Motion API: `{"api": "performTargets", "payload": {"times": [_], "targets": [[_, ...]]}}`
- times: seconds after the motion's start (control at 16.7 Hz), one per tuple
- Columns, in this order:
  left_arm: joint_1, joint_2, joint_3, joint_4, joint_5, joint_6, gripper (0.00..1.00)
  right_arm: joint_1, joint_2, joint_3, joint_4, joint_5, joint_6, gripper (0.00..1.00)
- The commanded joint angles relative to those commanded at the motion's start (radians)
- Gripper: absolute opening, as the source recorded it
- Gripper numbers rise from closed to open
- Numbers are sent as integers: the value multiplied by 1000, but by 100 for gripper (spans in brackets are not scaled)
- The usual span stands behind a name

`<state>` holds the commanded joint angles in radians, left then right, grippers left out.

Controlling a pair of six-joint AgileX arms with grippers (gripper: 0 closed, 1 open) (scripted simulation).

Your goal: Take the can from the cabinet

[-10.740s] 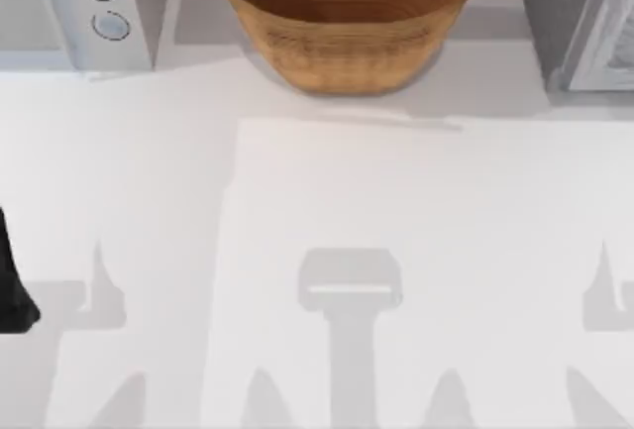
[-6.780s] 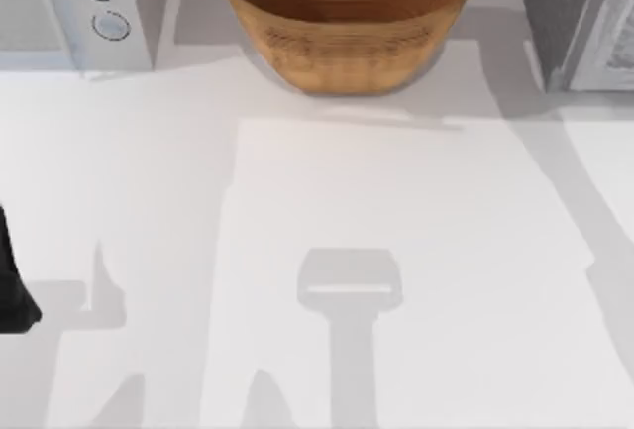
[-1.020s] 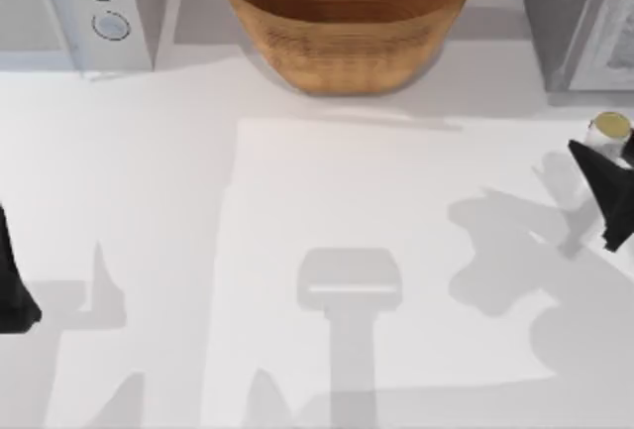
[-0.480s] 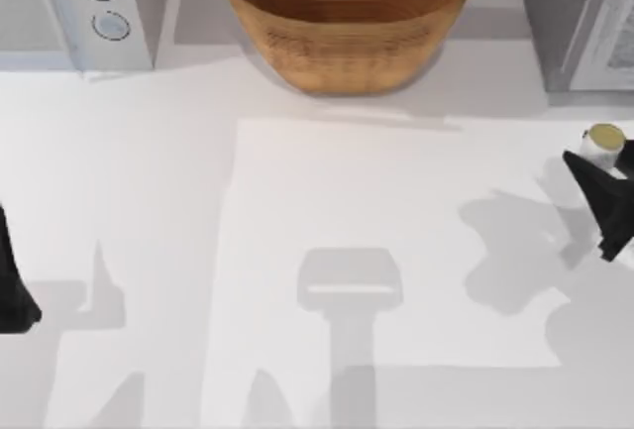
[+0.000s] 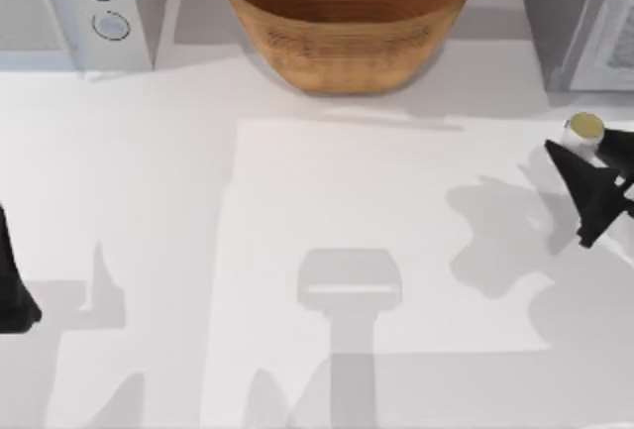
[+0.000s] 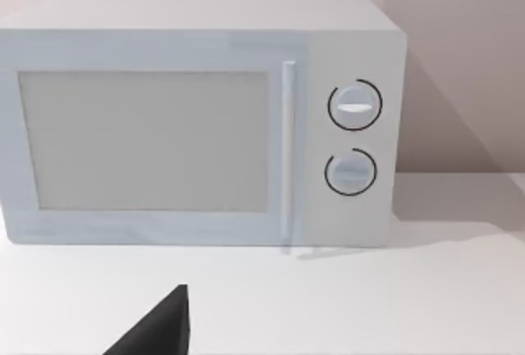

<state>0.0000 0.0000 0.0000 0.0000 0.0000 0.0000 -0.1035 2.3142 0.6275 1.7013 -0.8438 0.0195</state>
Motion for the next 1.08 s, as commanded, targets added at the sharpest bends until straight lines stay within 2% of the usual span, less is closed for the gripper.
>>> {"api": "performTargets", "payload": {"times": [0.06, 0.84, 1.08], "targets": [[0, 0, 0, 0, 0, 0, 100, 0, 0, 0, 0, 0, 0, 0], [0, 0, 0, 0, 0, 0, 100, 0, 0, 0, 0, 0, 0, 98], [0, 0, 0, 0, 0, 0, 100, 0, 0, 0, 0, 0, 0, 100]]}}
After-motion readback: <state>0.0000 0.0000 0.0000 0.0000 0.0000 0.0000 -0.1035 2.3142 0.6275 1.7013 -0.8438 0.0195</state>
